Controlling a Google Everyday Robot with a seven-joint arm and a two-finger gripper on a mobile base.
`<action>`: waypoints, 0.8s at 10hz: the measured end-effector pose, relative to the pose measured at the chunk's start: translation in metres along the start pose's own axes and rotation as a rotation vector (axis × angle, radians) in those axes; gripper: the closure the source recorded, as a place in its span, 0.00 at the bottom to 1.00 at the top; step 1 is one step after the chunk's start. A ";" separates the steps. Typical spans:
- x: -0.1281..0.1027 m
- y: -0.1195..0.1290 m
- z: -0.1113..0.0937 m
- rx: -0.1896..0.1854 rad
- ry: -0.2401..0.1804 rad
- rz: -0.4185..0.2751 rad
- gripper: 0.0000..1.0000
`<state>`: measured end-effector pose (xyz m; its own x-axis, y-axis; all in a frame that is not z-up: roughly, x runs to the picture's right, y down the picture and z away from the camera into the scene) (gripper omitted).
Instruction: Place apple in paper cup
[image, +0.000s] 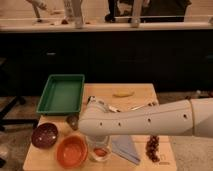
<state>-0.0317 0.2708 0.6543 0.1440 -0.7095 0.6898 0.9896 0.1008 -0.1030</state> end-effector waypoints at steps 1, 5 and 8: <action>0.000 0.000 0.000 0.000 0.000 0.000 0.71; 0.000 0.000 0.000 0.000 0.000 0.000 0.34; 0.000 0.000 0.000 0.000 0.000 0.000 0.31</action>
<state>-0.0317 0.2709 0.6543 0.1440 -0.7094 0.6900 0.9896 0.1007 -0.1030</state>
